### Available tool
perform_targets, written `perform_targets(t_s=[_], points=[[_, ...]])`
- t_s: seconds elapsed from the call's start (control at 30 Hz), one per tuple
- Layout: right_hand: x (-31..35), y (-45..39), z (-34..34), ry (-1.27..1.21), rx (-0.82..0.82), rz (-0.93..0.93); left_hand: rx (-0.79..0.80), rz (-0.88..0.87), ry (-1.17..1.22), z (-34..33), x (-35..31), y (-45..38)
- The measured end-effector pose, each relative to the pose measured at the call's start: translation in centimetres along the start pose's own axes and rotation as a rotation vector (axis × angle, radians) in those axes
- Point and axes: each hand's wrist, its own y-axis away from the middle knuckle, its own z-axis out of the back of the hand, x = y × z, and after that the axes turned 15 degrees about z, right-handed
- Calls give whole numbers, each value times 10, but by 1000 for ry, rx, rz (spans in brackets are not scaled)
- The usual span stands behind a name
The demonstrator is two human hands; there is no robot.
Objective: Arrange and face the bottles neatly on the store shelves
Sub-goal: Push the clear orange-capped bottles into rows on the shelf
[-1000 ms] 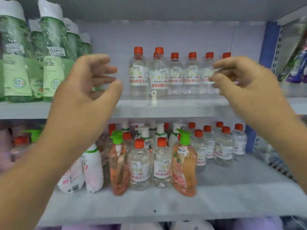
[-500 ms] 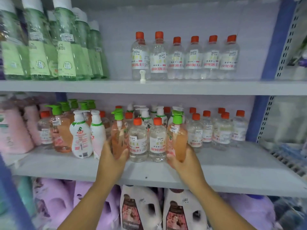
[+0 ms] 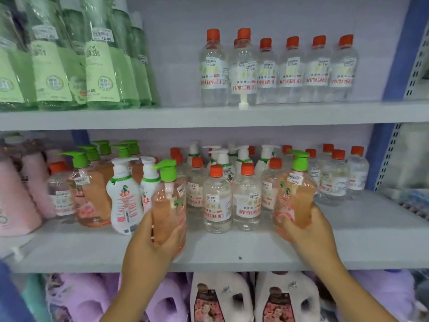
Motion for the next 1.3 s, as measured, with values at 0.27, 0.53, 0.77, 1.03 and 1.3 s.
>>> perform_targets(t_s=[0.27, 0.53, 0.77, 1.03, 1.3], points=[[43, 29, -14, 12, 62, -10, -96, 37, 82, 97, 31, -9], [116, 52, -138, -175, 379, 80, -326, 87, -52, 152, 62, -63], [149, 64, -227, -279, 395, 71, -167, 86, -178, 142, 74, -92], [125, 57, -231, -17, 196, 132, 57, 59, -100, 120, 73, -105], [98, 47, -208, 62, 51, 90, 210, 15, -32, 94, 61, -107]])
